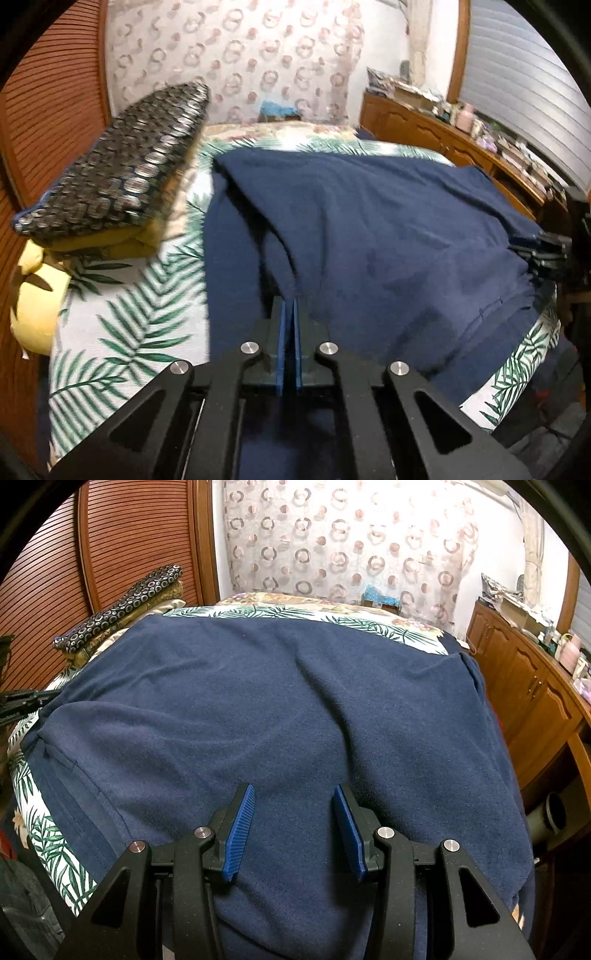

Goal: Fold small clothes

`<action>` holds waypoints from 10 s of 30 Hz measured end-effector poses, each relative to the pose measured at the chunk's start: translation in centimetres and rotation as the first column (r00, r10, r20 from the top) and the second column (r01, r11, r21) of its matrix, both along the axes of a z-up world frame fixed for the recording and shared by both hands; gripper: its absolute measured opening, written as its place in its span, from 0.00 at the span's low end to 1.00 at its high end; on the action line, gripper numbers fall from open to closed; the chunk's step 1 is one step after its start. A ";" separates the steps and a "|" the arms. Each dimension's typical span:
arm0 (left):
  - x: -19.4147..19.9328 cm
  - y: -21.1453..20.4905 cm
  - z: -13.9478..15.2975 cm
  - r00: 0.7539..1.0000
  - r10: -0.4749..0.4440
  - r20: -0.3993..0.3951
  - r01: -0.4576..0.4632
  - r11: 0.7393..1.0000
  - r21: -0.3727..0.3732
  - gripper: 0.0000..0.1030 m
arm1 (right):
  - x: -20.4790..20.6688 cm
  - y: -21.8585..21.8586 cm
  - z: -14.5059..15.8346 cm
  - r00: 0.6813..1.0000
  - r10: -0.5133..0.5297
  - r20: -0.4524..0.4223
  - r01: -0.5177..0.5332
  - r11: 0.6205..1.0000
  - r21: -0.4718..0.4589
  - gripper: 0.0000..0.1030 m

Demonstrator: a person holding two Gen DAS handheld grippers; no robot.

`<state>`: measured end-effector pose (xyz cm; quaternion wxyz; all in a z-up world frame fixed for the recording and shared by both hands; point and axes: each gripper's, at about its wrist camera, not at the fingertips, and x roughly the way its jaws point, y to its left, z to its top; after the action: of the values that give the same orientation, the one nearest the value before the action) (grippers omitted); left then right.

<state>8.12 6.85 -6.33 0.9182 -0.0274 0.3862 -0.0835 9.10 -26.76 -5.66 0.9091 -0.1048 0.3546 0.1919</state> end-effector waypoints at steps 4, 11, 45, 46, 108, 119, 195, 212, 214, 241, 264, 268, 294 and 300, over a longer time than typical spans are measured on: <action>-0.5 1.3 0.5 0.999 0.034 0.012 -0.034 0.999 -0.005 0.04 | 0.0 0.0 0.0 1.000 0.000 0.000 0.000 1.000 0.000 0.45; -0.1 2.7 -0.3 0.998 0.064 -0.020 -0.064 0.998 -0.003 0.19 | 0.0 -0.1 0.0 1.000 0.000 0.001 0.000 1.000 -0.002 0.46; 1.0 2.7 -1.8 0.996 0.001 -0.086 -0.007 0.997 -0.071 0.20 | -0.1 -0.2 -0.1 1.000 0.000 0.002 0.000 1.000 -0.005 0.48; 1.1 2.6 -1.7 0.996 -0.008 -0.090 0.001 0.997 -0.076 0.16 | -0.1 -0.2 -0.1 1.000 0.000 0.002 0.000 1.000 -0.005 0.48; 6.2 -22.4 14.6 0.829 -0.490 0.271 0.515 0.857 -0.026 0.50 | -8.2 -6.6 5.1 0.984 -0.129 0.123 0.119 0.989 0.083 0.73; 5.9 -17.8 10.8 0.888 -0.404 0.221 0.418 0.908 -0.021 0.76 | -6.2 -5.0 4.6 0.993 -0.081 0.087 0.074 0.994 0.074 0.73; 3.1 -7.3 4.7 0.973 -0.150 0.178 0.163 0.985 -0.057 0.76 | 0.0 3.9 3.8 0.947 0.305 -0.100 -0.304 0.952 0.028 0.59; 3.0 -7.3 4.6 0.973 -0.149 0.174 0.163 0.985 -0.065 0.76 | 2.4 1.3 9.2 0.978 0.200 0.054 -0.199 0.980 -0.016 0.09; 3.0 -7.3 4.4 0.974 -0.150 0.173 0.163 0.984 -0.069 0.76 | 3.7 -0.1 10.6 0.985 0.142 0.097 -0.138 0.989 -0.046 0.09; 2.7 -9.8 3.5 0.968 -0.208 0.142 0.220 0.973 -0.074 0.76 | 3.2 -4.7 8.3 0.988 -0.141 0.063 0.145 0.988 -0.052 0.51; 1.4 -15.8 2.4 0.936 -0.343 0.077 0.347 0.937 -0.044 0.76 | -9.3 -6.9 2.2 0.992 -0.126 -0.013 0.125 0.990 -0.072 0.08; 1.4 -16.0 2.4 0.936 -0.344 0.075 0.348 0.937 -0.040 0.76 | -11.7 -9.5 2.5 0.978 -0.205 -0.025 0.204 0.978 -0.044 0.08; 16.0 -18.9 4.5 0.943 -0.329 0.057 0.329 0.944 0.006 0.54 | 7.4 -4.8 4.8 0.998 -0.063 0.016 0.063 0.998 0.021 0.38; 20.7 -20.2 4.1 0.944 -0.327 0.033 0.327 0.945 0.010 0.46 | 13.0 -5.4 4.4 0.995 -0.028 -0.098 0.030 0.999 0.015 0.38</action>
<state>28.85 -13.32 -2.25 0.8981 0.0404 0.3699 -0.2343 22.09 -32.13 -1.25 0.8942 -0.0827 0.3984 0.1866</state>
